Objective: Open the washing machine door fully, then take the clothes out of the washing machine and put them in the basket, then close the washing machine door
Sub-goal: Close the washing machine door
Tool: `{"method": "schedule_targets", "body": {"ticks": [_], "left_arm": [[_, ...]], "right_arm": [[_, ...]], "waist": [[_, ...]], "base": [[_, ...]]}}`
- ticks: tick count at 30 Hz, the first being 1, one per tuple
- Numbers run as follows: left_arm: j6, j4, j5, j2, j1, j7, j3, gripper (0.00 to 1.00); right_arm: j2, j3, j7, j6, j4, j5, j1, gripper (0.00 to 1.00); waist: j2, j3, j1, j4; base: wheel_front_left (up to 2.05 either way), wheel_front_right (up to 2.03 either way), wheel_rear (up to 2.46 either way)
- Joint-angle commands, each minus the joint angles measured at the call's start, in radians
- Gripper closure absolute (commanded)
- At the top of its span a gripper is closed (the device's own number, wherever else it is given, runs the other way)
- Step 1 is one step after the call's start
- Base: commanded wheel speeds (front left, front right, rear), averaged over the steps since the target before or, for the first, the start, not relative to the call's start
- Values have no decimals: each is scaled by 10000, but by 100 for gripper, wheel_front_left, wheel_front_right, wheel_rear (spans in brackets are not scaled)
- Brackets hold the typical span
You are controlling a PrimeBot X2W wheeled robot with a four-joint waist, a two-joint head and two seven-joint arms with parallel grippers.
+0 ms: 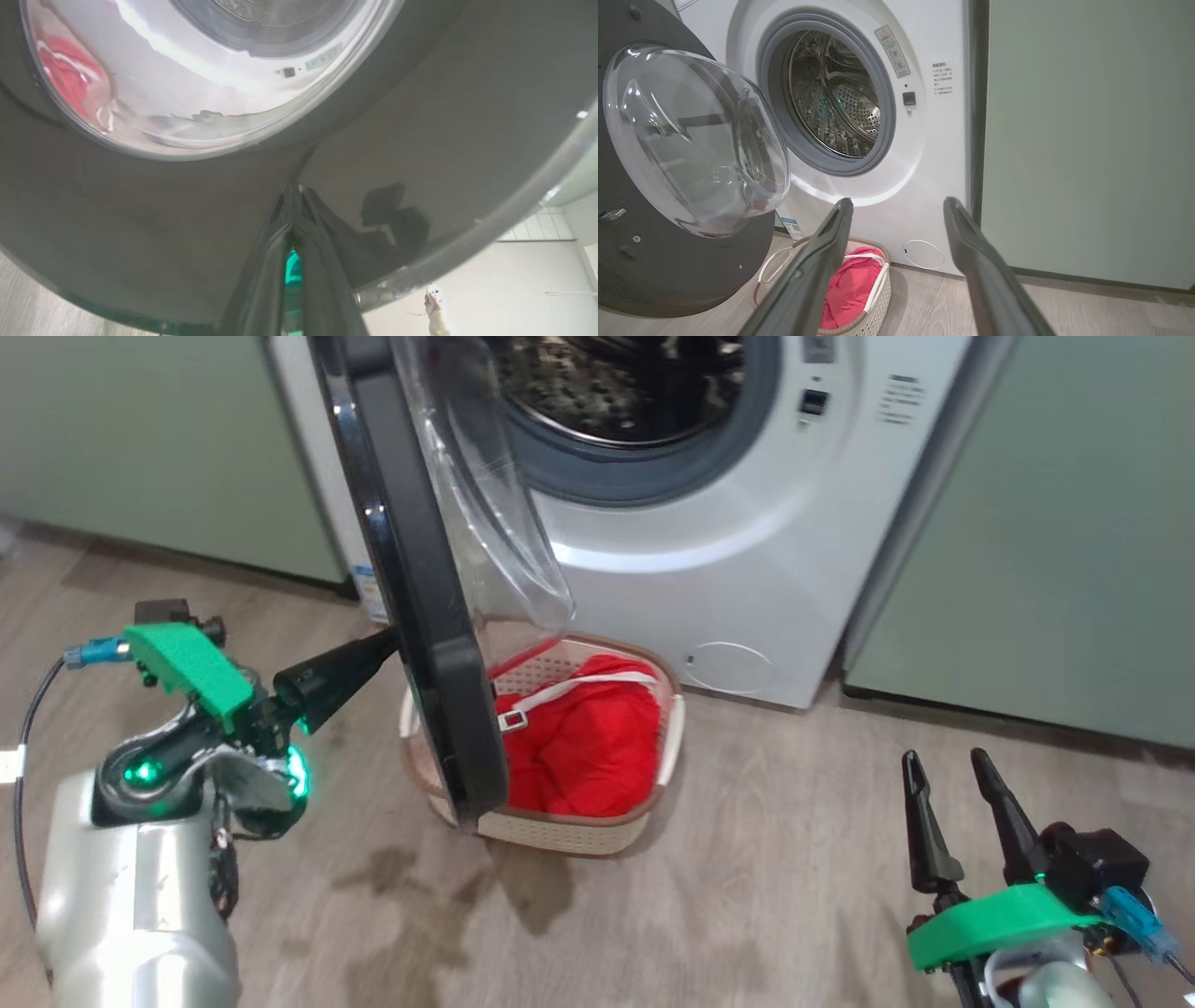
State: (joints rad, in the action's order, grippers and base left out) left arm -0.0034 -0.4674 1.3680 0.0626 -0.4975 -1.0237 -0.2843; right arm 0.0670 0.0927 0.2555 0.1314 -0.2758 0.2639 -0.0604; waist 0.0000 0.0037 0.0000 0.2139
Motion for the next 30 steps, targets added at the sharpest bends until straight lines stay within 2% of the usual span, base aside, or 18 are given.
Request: {"method": "schedule_targets", "body": {"ticks": [1,12,21,25,30], "left_arm": [[35,353,-55,232,-399,74,-277,100],[-271,-169,-137,-33,-844,1224,-28,100],[-682,-1366,-358,234,-1268,2406,-433,100],[-896,-1985,-221,367,-1597,2791,-712,100],[-1132,-2490,-191,385,-1812,2974,-695,100]], "right_arm": [[40,266,63,-7,340,-57,-357,0],[48,275,63,-7,313,-58,-312,0],[43,318,63,-7,340,-44,-283,0],[90,230,63,-7,378,-53,-233,0],[137,122,63,-7,415,-64,-167,0]], "waist": [[0,49,0,-318],[0,164,0,-2415],[0,265,0,-4220],[0,255,0,-4663],[0,205,0,-4757]], "base": [[0,0,0],[0,0,0],[0,0,0],[0,0,0],[0,0,0]]}}
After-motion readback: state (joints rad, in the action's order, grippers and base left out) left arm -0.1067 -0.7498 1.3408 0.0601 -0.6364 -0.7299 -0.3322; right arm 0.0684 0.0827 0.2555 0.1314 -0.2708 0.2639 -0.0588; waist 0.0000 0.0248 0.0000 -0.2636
